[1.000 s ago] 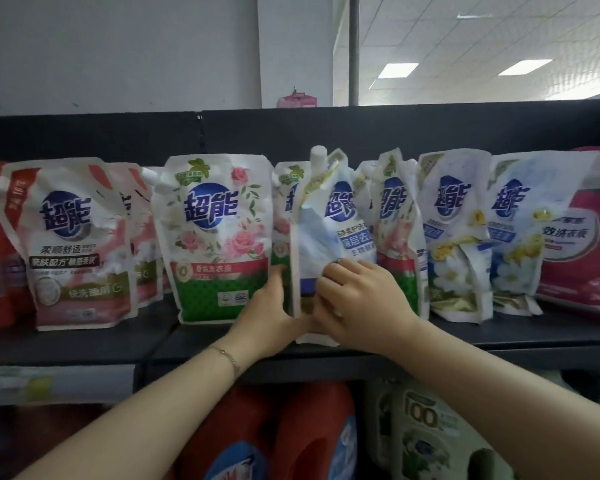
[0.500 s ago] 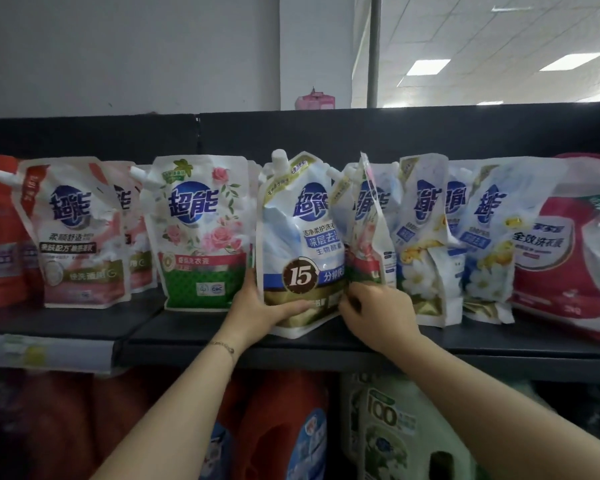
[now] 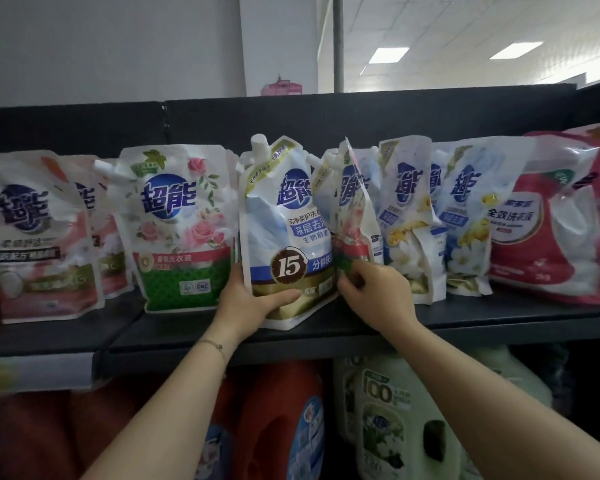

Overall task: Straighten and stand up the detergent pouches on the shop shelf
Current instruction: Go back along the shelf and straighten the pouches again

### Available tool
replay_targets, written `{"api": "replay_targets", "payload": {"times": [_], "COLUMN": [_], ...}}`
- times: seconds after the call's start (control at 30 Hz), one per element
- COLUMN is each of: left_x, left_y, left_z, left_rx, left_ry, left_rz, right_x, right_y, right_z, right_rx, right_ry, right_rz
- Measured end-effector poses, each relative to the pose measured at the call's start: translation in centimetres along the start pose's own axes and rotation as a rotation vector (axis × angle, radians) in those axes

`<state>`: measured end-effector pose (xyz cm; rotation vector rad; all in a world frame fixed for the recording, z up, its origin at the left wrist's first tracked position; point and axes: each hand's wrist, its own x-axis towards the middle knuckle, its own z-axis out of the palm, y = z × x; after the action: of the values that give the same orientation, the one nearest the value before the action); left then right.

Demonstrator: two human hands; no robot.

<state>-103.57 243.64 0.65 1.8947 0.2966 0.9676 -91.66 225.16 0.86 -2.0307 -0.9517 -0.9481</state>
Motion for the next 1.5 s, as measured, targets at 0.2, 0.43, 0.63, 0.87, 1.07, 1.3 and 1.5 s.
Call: {"api": "replay_targets", "payload": {"times": [0.2,0.43,0.63,0.87,1.07,1.3,1.5], "left_x": [0.2,-0.6,-0.9,-1.0,-1.7,-1.9,-2.0], "left_y": [-0.9,0.4,0.8,0.5,0.7,1.0,1.8], "left_z": [-0.2,-0.5,-0.6,-0.7,-0.5,-0.3,-1.1], "left_rx": [-0.026,0.000,-0.038,-0.029,-0.020,-0.011,-0.005], "left_ry": [0.056,0.039,-0.021,0.011,0.078,0.088,0.039], "left_rz": [-0.014,-0.009,0.029,0.039,0.037,0.026,-0.033], "right_x": [0.2,0.6,0.5,0.6,0.6,0.7,1.2], "right_y": [-0.1,-0.7,-1.2,-0.9,-0.7,-0.2,-0.8], "right_z": [-0.8,-0.9,-1.0,-0.6,-0.5,-0.5,-0.9], "right_rx": [-0.128,-0.260,-0.396,-0.465,-0.439,-0.381,-0.208], "right_ry": [-0.009,-0.061,-0.125,-0.139,-0.140,-0.130,-0.222], "right_rz": [0.243,0.481,0.407,0.314,0.270,0.211,0.319]}}
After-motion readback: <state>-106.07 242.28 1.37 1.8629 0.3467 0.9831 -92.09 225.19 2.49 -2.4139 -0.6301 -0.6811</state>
